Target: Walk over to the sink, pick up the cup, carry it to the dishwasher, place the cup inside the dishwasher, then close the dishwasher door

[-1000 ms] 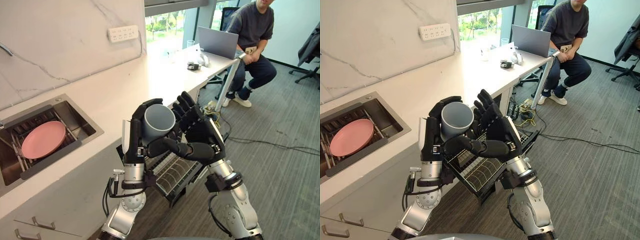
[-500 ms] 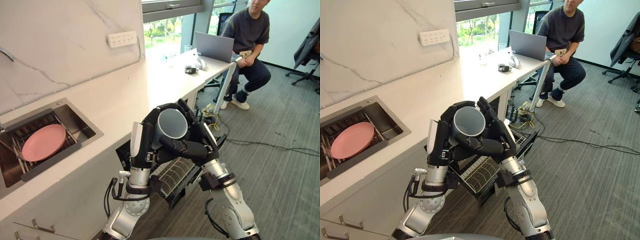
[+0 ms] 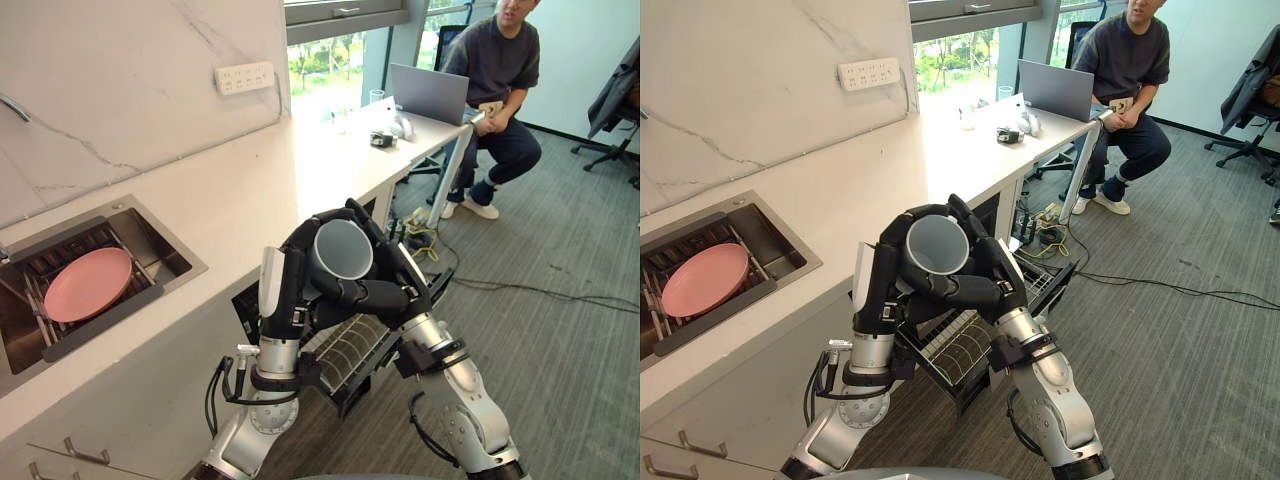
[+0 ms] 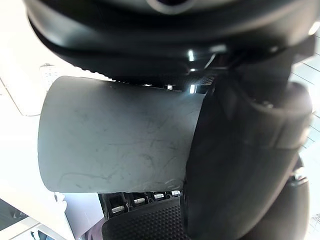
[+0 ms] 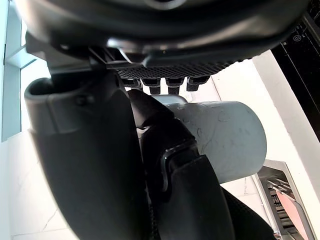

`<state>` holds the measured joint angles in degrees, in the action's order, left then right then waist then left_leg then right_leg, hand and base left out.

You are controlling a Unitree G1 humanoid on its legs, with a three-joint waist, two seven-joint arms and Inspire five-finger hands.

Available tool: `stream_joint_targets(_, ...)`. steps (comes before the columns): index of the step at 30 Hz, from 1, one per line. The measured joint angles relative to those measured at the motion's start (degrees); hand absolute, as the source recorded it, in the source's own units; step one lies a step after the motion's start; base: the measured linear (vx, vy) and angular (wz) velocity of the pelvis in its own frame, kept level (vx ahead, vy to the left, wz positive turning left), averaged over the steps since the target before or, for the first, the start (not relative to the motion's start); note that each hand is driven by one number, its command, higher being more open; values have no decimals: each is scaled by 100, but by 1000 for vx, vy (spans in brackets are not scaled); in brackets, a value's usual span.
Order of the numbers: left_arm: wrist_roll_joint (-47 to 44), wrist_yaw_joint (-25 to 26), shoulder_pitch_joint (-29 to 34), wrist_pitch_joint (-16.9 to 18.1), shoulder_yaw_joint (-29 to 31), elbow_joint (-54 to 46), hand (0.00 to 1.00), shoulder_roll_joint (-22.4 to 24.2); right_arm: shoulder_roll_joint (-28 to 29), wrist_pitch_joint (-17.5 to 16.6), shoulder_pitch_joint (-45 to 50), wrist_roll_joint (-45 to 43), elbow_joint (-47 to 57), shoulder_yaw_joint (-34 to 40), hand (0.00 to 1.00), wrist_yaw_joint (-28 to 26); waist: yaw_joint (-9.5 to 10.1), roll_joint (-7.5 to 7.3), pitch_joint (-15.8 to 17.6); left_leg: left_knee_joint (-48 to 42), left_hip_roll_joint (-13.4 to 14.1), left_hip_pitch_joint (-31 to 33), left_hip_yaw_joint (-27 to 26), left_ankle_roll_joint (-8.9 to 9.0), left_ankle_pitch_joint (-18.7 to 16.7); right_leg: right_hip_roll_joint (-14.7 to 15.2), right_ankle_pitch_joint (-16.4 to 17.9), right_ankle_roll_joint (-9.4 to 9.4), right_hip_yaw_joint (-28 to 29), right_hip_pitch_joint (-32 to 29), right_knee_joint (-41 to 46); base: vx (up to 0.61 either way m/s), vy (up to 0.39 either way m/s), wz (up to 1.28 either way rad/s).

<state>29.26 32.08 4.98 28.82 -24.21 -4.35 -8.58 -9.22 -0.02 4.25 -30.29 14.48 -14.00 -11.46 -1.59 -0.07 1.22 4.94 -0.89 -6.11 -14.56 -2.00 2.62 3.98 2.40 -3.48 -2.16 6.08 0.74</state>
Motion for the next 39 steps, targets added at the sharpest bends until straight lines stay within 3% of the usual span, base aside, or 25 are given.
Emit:
stream_joint_targets(11,-6,2,-1,20,-98,39,0,-108,-217,273,-75,-255,3,1,100,-188,-5,-20,-13,2,0,35,18,-4,38,2,-26,3,-20,-29,0,0,0,0)
stream_joint_targets(12,-6,12,-1,20,-104,41,0,-142,-252,334,-83,-313,4,0,0,-194,-7,-23,-15,2,0,46,23,-4,45,2,-34,3,-25,-37,-1,0,0,0)
stream_joint_targets(20,8,172,3,26,-165,99,0,-388,-508,666,-149,-332,0,126,0,-178,-12,-77,-49,2,-4,125,70,-6,96,6,-67,4,-78,-94,-2,-4,-4,2)
stream_joint_targets(30,102,385,23,27,-219,169,0,-399,-614,644,-187,-255,-1,129,0,-155,-29,-92,-59,29,0,128,80,-1,132,4,-92,14,-88,-101,-14,-1,-1,0)
stream_joint_targets(31,110,394,23,27,-218,169,100,-399,-614,634,-187,-255,-1,127,0,-153,-29,-92,-59,29,-1,131,79,0,133,4,-93,14,-89,-103,-15,0,0,0)
stream_joint_targets(39,121,392,20,83,-342,102,100,-370,-465,599,-187,-258,-2,130,0,262,-36,-99,-64,26,2,158,76,10,143,1,-117,16,-86,-125,-38,0,0,0)
